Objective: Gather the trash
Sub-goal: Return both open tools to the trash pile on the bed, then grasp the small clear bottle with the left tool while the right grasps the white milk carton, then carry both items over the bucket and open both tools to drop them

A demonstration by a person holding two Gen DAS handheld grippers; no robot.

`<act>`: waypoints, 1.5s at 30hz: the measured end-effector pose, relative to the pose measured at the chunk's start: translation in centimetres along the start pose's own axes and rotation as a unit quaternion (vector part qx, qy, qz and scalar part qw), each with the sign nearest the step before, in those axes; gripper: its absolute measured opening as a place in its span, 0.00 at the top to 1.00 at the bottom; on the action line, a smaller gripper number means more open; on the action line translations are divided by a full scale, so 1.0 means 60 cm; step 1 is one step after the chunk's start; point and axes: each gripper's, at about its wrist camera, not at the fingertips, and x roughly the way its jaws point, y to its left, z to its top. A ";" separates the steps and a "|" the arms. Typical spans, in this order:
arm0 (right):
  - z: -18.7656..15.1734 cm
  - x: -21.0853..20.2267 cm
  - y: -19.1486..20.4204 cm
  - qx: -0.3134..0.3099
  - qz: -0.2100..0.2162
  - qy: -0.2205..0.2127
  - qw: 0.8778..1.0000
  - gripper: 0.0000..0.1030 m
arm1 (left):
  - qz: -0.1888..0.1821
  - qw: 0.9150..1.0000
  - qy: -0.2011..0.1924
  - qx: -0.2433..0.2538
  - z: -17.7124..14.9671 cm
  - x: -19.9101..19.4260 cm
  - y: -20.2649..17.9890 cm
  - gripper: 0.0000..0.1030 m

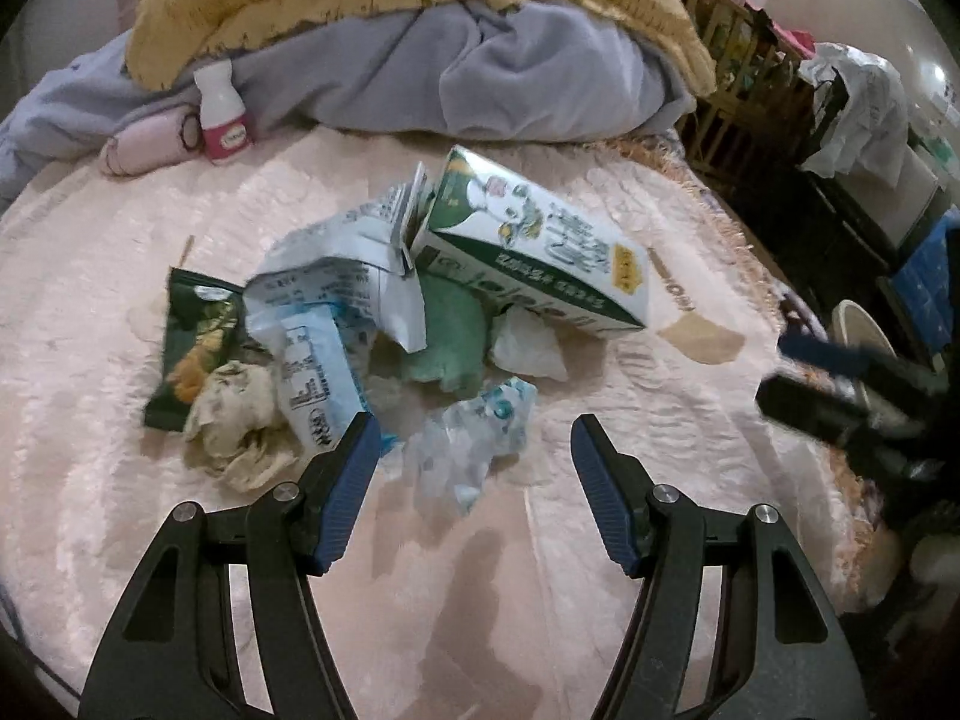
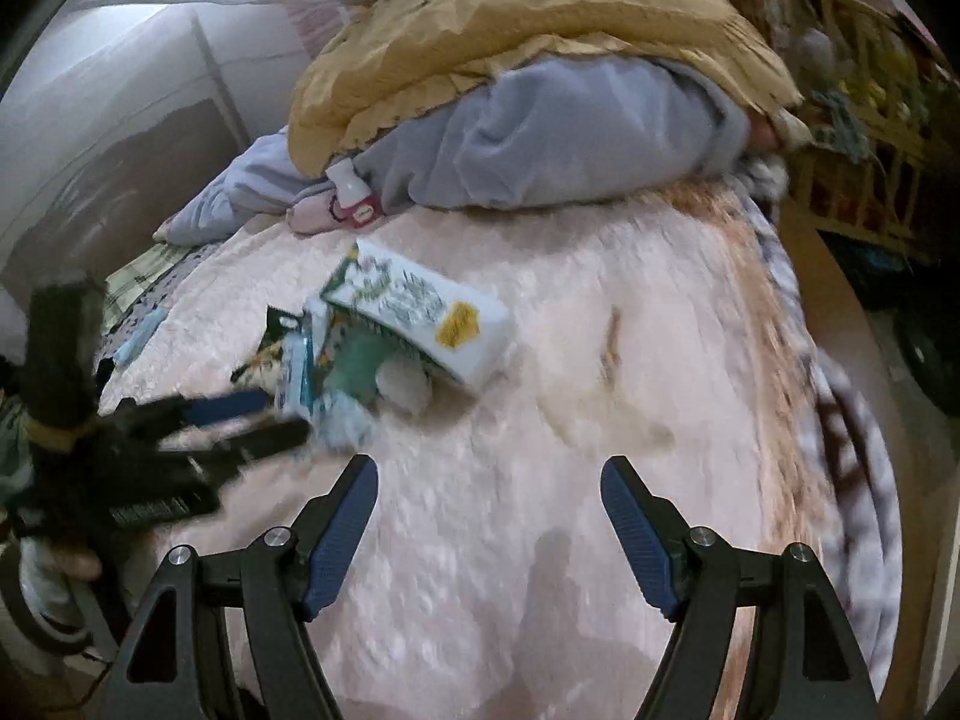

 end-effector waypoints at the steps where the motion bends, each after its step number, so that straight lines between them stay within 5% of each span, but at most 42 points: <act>1: 0.016 0.009 0.004 -0.013 0.001 -0.003 1.000 0.23 | -0.006 1.000 0.002 -0.003 0.002 0.007 0.003 0.37; 3: 0.039 0.024 0.012 -0.034 0.004 -0.005 0.999 0.23 | -0.018 1.000 0.013 -0.010 0.004 0.024 0.010 0.39; 7: 0.091 0.071 0.041 -0.102 0.013 0.006 0.995 0.21 | -0.035 0.999 0.029 -0.013 0.001 0.034 0.020 0.62; 14: 0.130 0.162 0.085 -0.203 0.028 0.064 0.977 0.16 | -0.048 0.998 0.033 -0.024 0.001 0.036 0.031 0.63; 17: 0.127 0.187 0.087 -0.211 0.014 0.080 0.974 0.36 | -0.047 0.998 0.034 -0.024 0.001 0.038 0.032 0.70; 20: 0.119 0.172 0.077 -0.193 0.015 0.067 0.979 0.43 | -0.049 0.998 0.034 -0.029 0.000 0.032 0.035 0.87; 27: 0.070 0.057 0.018 -0.108 0.015 0.031 0.994 0.52 | -0.063 0.998 0.016 -0.026 -0.002 -0.003 0.017 0.91; 29: 0.043 0.017 0.003 -0.081 0.009 0.013 0.997 0.75 | -0.063 0.998 0.014 -0.019 -0.005 -0.014 0.005 0.91; 35: -0.009 -0.024 -0.002 -0.061 -0.008 0.027 0.998 0.74 | -0.058 0.998 0.013 -0.005 -0.022 -0.034 -0.018 0.91; 37: -0.004 -0.032 0.003 -0.058 -0.001 0.021 0.998 0.63 | -0.055 0.998 0.010 -0.006 -0.025 -0.042 -0.018 0.91; 39: 0.002 -0.031 0.007 -0.055 0.006 0.019 0.998 0.31 | -0.053 0.999 0.009 -0.008 -0.028 -0.047 -0.016 0.91; 45: 0.010 0.019 0.039 -0.075 0.013 0.055 0.996 0.29 | -0.042 0.999 0.012 -0.008 -0.038 -0.052 -0.006 0.91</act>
